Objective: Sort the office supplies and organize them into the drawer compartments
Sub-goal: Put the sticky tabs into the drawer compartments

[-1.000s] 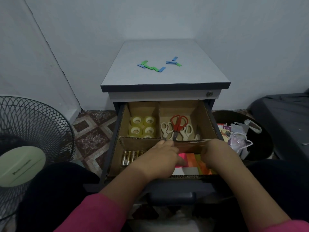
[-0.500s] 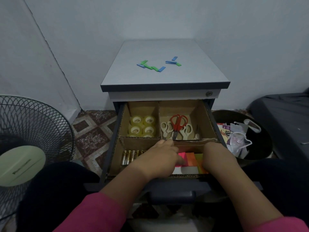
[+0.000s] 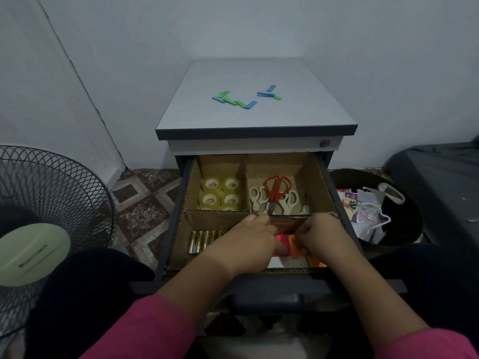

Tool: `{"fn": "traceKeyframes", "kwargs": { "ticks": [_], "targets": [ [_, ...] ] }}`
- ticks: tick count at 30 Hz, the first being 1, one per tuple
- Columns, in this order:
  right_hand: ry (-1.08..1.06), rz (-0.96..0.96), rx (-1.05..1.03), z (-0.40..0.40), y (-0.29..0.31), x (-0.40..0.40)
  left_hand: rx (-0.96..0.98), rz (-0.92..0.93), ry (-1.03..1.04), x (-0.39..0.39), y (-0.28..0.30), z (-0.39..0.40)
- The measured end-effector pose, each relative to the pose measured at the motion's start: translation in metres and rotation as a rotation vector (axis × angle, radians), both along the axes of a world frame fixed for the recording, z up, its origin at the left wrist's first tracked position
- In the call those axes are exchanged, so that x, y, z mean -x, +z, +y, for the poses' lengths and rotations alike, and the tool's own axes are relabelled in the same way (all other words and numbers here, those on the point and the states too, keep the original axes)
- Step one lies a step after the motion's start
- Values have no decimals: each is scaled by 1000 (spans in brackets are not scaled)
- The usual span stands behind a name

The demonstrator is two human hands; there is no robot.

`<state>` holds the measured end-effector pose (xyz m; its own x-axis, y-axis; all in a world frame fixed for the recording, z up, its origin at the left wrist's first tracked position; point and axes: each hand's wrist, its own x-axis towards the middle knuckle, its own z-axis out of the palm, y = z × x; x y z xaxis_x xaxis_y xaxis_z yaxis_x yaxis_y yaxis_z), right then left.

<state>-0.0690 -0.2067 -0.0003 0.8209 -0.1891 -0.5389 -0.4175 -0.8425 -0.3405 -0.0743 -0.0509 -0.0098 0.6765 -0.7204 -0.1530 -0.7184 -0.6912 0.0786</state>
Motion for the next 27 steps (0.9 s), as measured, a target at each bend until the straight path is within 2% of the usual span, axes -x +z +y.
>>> {"fn": "traceKeyframes", "kwargs": {
  "ticks": [3,4,7,13,27],
  "targets": [
    [46,-245,84,-4,-7,9,-9,1,3,2,3,0],
    [85,-267,110,-5,-5,11,-12,-3,1,2,4,-1],
    [233,-164,105,-4,4,13,-25,-13,-6,3,7,-2],
    [364,-125,183,0,1,17,-60,-41,-9,3,7,-3],
    [352,-132,167,-2,4,18,-121,-80,-26,3,5,-5]
  ]
}}
